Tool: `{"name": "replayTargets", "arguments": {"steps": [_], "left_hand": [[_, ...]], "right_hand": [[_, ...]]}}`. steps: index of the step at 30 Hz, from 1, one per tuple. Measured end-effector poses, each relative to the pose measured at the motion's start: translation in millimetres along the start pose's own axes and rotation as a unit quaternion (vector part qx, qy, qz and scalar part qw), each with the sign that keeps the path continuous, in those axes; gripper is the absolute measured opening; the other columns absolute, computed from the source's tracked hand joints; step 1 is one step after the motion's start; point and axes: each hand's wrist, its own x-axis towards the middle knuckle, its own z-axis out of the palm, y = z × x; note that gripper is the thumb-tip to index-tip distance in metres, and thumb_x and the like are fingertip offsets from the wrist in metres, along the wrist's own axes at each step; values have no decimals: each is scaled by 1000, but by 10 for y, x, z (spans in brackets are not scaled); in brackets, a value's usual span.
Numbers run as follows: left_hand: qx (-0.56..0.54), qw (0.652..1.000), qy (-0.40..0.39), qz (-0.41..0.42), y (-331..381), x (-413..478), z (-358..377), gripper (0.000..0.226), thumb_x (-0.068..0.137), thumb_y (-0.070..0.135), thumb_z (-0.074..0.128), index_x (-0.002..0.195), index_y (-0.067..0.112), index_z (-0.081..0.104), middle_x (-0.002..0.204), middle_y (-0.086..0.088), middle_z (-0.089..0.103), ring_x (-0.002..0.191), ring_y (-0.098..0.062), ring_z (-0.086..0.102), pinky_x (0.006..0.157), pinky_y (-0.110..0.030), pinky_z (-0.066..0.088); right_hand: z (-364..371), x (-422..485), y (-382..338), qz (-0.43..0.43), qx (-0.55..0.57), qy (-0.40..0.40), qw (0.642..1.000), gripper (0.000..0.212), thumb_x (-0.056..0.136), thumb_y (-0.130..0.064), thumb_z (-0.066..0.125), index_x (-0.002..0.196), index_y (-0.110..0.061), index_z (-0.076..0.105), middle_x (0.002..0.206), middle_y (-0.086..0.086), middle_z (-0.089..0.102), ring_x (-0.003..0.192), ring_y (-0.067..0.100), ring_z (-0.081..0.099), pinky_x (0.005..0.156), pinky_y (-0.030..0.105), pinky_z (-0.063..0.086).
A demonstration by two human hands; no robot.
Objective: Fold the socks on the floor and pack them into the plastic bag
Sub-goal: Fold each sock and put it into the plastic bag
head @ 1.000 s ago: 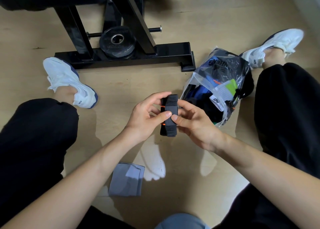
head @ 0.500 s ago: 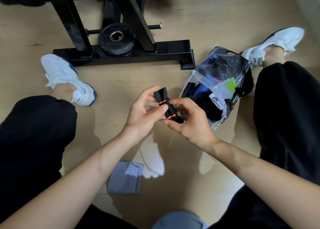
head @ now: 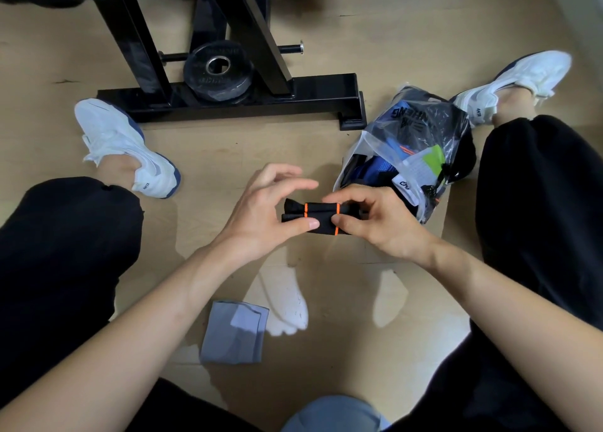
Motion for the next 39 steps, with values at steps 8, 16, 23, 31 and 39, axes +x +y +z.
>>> {"name": "replayTargets", "arguments": {"steps": [8, 16, 23, 31, 39], "left_hand": [[-100, 988, 1, -116, -17, -25, 49, 19, 83, 14, 80, 97, 26, 74, 89, 9, 70, 83, -6, 66, 77, -19, 51], [-118, 981, -126, -90, 72, -47, 98, 46, 87, 12, 73, 111, 50, 61, 109, 21, 69, 94, -2, 64, 79, -14, 50], [-141, 977, -129, -94, -46, -84, 268, 38, 90, 11, 71, 107, 45, 73, 115, 13, 69, 94, -10, 65, 82, -22, 52], [-126, 984, -48, -117, -74, 22, 657, 35, 87, 4, 72, 109, 31, 74, 113, 8, 69, 79, -5, 66, 74, -16, 50], [-130, 986, 3, -102, 15, 526, 1365, 40, 88, 1, 66, 122, 21, 71, 120, -4, 59, 98, -19, 64, 94, -28, 51]], "right_hand": [[43, 24, 107, 31, 126, 97, 987, 32, 78, 1, 80, 106, -4, 67, 89, 17, 68, 79, 20, 66, 77, 34, 59], [-10, 71, 155, 77, 160, 59, 982, 21, 81, 6, 74, 101, 4, 68, 80, 16, 69, 69, 22, 67, 61, 31, 60], [-276, 40, 182, 73, -49, 112, 990, 26, 79, -10, 82, 103, -12, 72, 92, 5, 71, 78, 17, 65, 78, 37, 59], [-841, 120, 509, 24, -423, 115, 899, 41, 84, -10, 75, 123, -21, 68, 128, 7, 56, 112, 34, 55, 91, 45, 51], [-933, 270, 417, -22, -327, 154, 932, 38, 93, 3, 53, 124, -14, 69, 95, 8, 69, 81, 22, 67, 77, 32, 54]]}}
